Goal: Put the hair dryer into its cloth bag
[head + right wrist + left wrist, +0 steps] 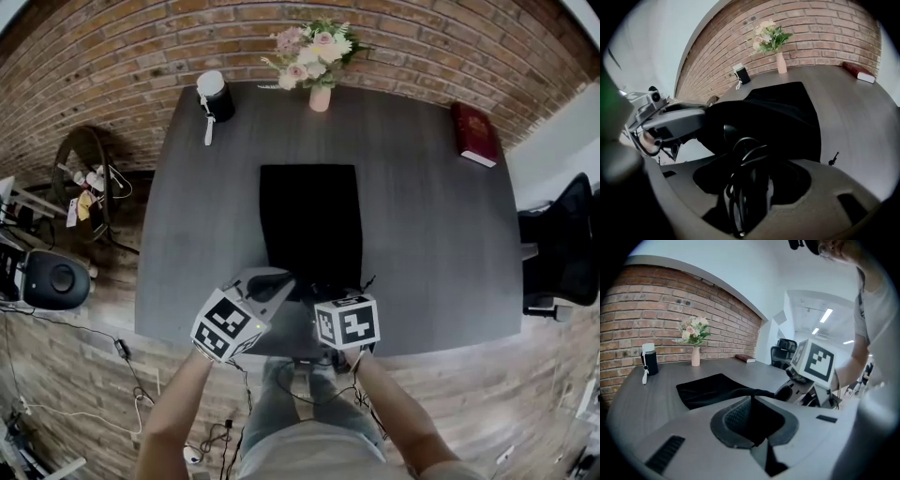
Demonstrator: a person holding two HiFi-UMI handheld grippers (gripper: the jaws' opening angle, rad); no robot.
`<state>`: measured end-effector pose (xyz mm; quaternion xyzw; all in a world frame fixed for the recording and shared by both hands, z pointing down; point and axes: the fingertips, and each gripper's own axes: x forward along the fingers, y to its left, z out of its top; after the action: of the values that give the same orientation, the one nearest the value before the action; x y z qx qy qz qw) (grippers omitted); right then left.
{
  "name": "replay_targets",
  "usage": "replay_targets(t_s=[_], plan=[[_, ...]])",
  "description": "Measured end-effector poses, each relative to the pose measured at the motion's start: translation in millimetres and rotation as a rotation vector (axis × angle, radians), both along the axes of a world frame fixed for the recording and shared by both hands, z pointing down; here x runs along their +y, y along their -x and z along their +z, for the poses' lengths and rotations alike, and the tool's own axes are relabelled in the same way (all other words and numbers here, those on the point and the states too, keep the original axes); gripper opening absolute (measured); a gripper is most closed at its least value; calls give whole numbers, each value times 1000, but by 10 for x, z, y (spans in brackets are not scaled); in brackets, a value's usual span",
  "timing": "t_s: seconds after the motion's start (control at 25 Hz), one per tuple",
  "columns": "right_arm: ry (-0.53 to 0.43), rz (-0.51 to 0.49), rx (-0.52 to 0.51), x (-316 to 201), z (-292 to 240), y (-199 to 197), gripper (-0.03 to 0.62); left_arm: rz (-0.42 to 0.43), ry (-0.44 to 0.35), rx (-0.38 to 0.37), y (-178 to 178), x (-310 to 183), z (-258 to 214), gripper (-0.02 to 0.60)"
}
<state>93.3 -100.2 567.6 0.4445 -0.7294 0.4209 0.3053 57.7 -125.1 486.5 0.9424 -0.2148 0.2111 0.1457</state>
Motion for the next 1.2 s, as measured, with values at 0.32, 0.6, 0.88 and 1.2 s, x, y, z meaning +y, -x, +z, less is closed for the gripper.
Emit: replay_targets(t_s=[0.32, 0.6, 0.88, 1.2], plan=[[-71, 114, 35, -386, 30, -40, 238, 14, 20, 44, 1, 22, 2, 18], [-137, 166, 64, -642, 3, -14, 240, 35, 30, 105, -16, 49, -53, 18], [-135, 164, 74, -856, 54, -8, 244, 16, 49, 110, 39, -48, 4, 18], [-84, 122, 22, -852, 106, 102, 274, -30, 88, 142, 128, -108, 100, 18]])
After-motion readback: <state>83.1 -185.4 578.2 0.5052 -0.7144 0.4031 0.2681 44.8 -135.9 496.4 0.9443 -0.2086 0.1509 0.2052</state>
